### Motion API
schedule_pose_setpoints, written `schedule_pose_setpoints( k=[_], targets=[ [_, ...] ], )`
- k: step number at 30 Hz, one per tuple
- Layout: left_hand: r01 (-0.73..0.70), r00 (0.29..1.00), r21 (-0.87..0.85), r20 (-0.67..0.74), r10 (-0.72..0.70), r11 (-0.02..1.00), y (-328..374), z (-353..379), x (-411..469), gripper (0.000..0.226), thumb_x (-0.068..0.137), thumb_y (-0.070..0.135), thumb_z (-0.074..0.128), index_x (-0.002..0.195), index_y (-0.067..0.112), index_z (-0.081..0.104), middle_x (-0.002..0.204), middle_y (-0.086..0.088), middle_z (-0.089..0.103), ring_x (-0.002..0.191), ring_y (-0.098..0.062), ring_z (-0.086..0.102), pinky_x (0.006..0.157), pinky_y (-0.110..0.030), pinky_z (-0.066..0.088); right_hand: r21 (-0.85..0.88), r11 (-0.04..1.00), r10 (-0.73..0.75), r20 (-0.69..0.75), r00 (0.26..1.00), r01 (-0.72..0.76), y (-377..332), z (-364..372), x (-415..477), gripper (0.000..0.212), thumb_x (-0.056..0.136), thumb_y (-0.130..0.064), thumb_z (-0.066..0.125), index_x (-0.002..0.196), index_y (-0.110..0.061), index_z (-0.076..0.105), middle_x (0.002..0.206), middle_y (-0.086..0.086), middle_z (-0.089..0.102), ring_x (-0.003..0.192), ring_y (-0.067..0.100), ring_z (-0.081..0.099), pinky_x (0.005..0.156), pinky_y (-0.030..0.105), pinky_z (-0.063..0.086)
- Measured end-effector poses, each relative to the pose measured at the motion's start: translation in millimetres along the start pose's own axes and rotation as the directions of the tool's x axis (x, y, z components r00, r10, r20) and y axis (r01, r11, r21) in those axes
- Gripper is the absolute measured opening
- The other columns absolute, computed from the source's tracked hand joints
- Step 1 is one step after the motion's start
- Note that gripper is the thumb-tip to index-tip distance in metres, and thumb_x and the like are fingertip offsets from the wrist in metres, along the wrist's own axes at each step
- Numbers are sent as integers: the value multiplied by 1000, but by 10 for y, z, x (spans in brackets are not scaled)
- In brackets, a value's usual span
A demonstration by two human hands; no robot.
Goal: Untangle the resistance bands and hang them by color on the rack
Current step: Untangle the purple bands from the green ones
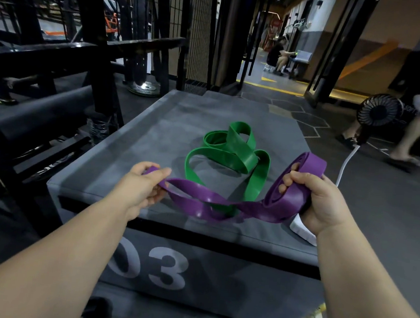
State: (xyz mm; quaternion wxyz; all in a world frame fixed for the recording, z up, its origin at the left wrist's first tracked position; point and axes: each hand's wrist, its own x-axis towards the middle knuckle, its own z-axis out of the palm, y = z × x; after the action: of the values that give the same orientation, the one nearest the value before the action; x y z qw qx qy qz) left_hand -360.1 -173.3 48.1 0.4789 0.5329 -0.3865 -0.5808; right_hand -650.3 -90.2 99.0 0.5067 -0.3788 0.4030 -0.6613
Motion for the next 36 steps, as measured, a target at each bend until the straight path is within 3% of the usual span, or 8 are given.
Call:
schedule_pose_setpoints(
  k=[7,10,14,19,24,28,33,36],
  targets=[
    [97,961,-156,273,-51,983,34,-53,-78,22,85,-2,64,96,14,53,72,-3,64,60,-12,64,67,-27,60,-19,1000,-9,30,1000,10,26,-18,24,20,70,-4,62,86,-8,52,63,7,57,56,21,56,57,28,53],
    [29,986,38,166,-35,999,1,-25,-60,12,90,9,64,89,15,53,71,-2,55,59,-12,55,61,-23,57,-27,999,-17,35,999,18,46,-15,36,16,75,0,61,86,-8,52,63,8,57,56,21,56,59,29,53],
    [-61,997,293,-32,73,954,12,-1,-39,23,88,32,68,78,17,54,67,-1,48,60,-12,44,57,-23,41,-14,1000,-22,41,999,23,48,11,24,16,70,-4,59,83,-7,52,61,7,57,55,21,55,58,28,53],
    [-49,996,377,-52,75,925,66,-13,-74,34,84,43,70,88,10,61,82,-2,59,80,-18,54,81,-31,40,-22,1000,-14,51,999,15,45,-2,35,20,69,-1,63,85,-7,52,62,8,57,55,21,56,57,29,52],
    [16,1000,-26,-23,-16,1000,133,32,-102,15,89,27,66,85,15,58,75,-1,49,64,-18,54,69,-32,52,-11,1000,-24,63,998,25,40,-21,35,15,74,0,59,85,-7,52,62,7,56,56,21,55,58,28,53],
    [80,994,-93,-66,-86,993,137,34,-113,17,88,33,65,77,24,56,75,8,43,60,-8,43,56,-27,43,6,1000,-25,100,995,24,27,35,-5,16,72,3,59,83,-7,52,60,7,55,54,21,55,56,28,52],
    [218,975,-354,45,-216,910,164,-11,-127,27,83,43,69,76,22,53,55,12,48,43,-2,52,51,-20,52,-54,999,6,115,993,0,39,79,-24,15,68,-1,58,81,-7,54,58,9,56,51,21,55,55,29,52],
    [212,977,-478,120,-175,852,169,-20,-104,21,85,34,68,79,17,56,59,6,63,54,-6,65,59,-24,57,-84,996,15,120,993,-5,64,90,-27,16,68,-2,58,82,-6,54,58,10,56,51,23,56,56,30,53]
  ],
)
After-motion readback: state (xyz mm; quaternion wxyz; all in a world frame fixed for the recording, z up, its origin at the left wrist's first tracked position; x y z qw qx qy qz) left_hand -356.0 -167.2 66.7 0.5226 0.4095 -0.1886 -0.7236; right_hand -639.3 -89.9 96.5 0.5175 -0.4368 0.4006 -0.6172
